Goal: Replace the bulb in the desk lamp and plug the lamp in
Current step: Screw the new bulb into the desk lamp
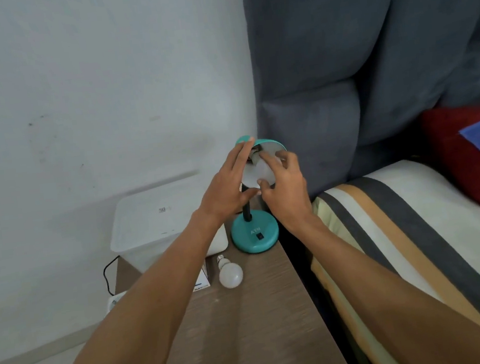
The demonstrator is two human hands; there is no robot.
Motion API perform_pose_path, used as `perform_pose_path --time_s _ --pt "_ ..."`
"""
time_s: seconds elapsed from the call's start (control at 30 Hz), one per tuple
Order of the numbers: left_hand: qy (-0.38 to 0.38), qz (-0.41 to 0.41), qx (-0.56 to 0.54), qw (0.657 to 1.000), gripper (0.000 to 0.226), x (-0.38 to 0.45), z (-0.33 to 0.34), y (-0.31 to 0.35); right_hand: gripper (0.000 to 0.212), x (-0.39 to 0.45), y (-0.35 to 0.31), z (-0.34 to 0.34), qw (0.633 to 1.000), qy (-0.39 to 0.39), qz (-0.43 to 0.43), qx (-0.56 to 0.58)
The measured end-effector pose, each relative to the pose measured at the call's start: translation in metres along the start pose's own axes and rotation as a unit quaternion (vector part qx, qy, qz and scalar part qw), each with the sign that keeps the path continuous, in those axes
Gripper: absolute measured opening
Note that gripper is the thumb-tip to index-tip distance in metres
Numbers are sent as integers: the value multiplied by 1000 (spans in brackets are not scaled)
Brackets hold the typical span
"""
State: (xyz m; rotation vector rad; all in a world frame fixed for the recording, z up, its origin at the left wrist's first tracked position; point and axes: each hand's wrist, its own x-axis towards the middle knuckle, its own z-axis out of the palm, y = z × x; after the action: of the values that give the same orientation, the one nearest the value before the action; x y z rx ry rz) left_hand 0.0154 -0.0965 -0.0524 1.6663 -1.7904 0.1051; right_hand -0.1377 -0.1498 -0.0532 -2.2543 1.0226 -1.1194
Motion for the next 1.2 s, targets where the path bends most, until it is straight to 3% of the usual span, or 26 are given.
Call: perform_pose_path --time_s 0.17,0.33,0.43,0.7,0.87,1.03,1.2 --pt "-16 4 0 1000 101 2 -4 -4 57 -3 0 2 996 29 -38 -81" --pt "-19 4 -3 1000 103 2 -3 -4 63 -4 1 5 992 7 -62 -113" --pt "-22 6 -6 1000 102 1 -2 -2 69 -4 1 5 994 1 -44 -101" --pt "-19 -1 -13 1000 98 0 -4 -4 44 -1 -10 5 999 43 27 -3" --pt "-19 -2 -13 1000 99 0 -4 -5 63 -1 -9 8 999 15 -1 -33" --pt "-19 -3 -10 1000 95 -1 -4 -4 57 4 -8 4 996 37 76 -5" --pt "-18 -2 -15 1000 94 -1 -4 -2 42 3 -11 4 998 42 22 -34"
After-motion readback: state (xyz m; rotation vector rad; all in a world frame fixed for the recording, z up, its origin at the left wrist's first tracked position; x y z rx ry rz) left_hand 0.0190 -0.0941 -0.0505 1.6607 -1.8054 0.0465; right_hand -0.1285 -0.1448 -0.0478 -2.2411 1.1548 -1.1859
